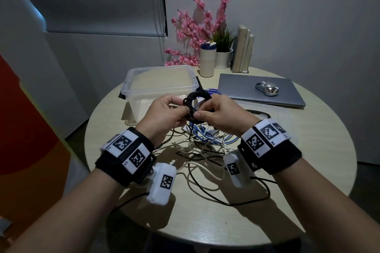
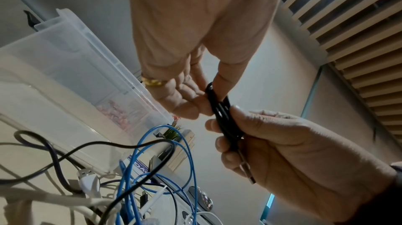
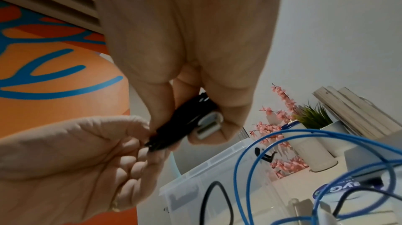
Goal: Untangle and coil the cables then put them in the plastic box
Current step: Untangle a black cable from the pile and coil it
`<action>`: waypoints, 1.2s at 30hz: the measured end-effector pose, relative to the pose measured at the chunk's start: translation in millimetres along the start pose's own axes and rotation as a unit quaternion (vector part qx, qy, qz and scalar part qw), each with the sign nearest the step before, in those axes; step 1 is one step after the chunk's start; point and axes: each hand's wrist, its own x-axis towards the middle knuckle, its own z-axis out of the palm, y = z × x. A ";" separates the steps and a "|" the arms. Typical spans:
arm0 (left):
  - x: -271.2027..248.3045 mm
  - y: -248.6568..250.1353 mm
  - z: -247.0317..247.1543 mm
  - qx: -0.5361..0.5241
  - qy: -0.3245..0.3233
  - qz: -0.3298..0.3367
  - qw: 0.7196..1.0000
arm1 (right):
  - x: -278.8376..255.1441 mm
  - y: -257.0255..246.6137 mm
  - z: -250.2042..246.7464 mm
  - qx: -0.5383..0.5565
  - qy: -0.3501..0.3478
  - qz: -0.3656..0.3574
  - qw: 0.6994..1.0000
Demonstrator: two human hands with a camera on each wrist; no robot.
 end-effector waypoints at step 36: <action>-11.7 4.7 13.6 -0.181 -0.045 -0.083 0.979 | 1.9 -12.1 -11.8 -0.076 -0.021 -0.023 0.997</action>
